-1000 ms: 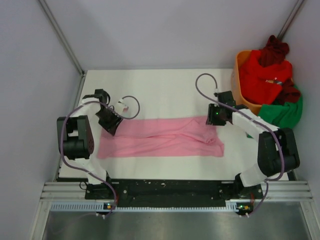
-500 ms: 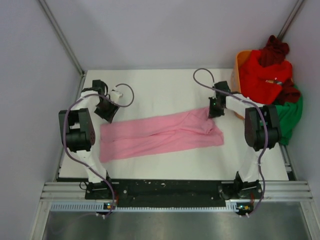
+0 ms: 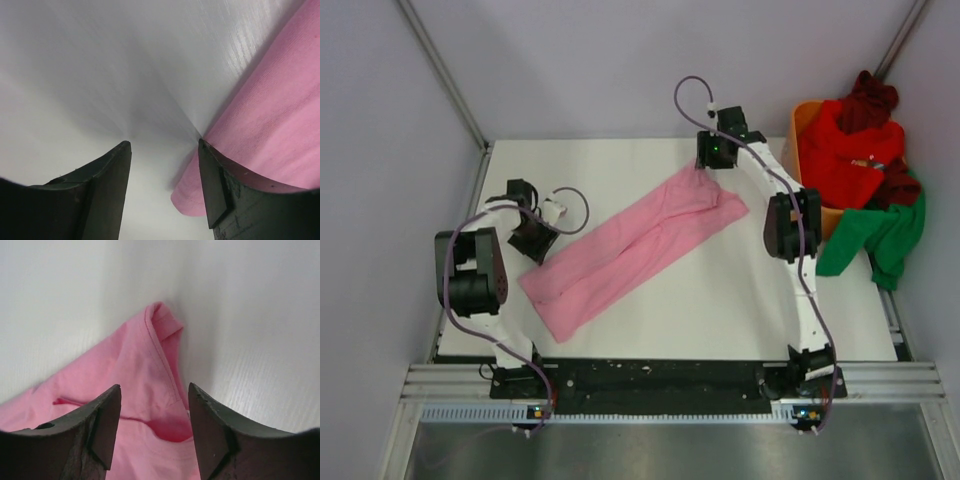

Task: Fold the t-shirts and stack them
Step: Rotate the tshirt 90 degrees, then grab the bottom of the folded rectangular tshirt with both arms, then fold the folded rectangular tshirt in 1/3 of the way

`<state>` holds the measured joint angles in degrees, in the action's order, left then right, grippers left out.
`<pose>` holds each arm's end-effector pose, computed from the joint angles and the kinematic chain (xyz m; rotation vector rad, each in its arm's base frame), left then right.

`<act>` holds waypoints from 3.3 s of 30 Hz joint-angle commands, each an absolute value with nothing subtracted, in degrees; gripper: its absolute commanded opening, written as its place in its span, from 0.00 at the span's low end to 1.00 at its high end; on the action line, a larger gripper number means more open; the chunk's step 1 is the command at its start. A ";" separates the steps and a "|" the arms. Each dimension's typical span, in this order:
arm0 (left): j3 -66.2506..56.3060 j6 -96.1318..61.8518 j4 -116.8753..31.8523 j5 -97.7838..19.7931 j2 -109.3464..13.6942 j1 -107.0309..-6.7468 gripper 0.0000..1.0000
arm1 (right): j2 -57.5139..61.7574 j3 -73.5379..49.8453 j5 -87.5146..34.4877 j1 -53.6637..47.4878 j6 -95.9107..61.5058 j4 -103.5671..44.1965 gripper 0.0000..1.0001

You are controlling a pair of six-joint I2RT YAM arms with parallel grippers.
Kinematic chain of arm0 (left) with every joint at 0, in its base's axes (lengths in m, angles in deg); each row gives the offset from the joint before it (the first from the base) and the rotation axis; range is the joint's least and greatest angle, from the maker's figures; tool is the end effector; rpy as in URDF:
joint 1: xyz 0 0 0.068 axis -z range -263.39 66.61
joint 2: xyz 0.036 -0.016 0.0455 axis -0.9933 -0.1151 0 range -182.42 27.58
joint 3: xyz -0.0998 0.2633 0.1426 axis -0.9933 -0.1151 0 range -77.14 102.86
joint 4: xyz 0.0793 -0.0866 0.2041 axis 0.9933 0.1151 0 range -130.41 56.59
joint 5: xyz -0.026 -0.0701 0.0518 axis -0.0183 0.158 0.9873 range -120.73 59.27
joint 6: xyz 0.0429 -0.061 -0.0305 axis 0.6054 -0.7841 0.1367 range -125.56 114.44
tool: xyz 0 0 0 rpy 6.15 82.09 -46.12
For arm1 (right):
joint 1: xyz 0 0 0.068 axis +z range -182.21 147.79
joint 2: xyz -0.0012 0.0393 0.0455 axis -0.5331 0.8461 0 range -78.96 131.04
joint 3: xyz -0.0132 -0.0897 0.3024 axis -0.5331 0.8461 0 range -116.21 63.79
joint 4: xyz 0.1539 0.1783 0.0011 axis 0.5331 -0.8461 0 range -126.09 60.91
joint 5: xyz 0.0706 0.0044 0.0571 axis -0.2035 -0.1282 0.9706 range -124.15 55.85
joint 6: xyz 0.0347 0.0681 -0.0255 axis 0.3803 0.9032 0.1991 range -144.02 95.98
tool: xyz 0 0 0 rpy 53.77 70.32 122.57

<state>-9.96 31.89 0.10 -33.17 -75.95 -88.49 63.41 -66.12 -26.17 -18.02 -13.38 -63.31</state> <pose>0.3340 0.0268 0.1928 0.8180 2.7945 0.0641 0.5666 0.1533 0.2093 -0.1414 2.4034 0.3696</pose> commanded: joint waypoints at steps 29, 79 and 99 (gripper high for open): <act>-22.83 41.38 13.91 -53.93 -61.63 -58.71 0.38 | 76.31 -81.89 -17.65 -23.16 -4.52 -59.69 0.13; -41.55 51.49 1.07 -56.57 -43.62 -42.87 0.00 | 3.22 28.19 -4.53 30.28 -80.36 -44.73 0.10; 2.46 30.39 -1.92 -49.46 -72.85 -59.48 0.00 | 9.80 11.77 -1.63 -4.35 -64.01 -24.44 0.00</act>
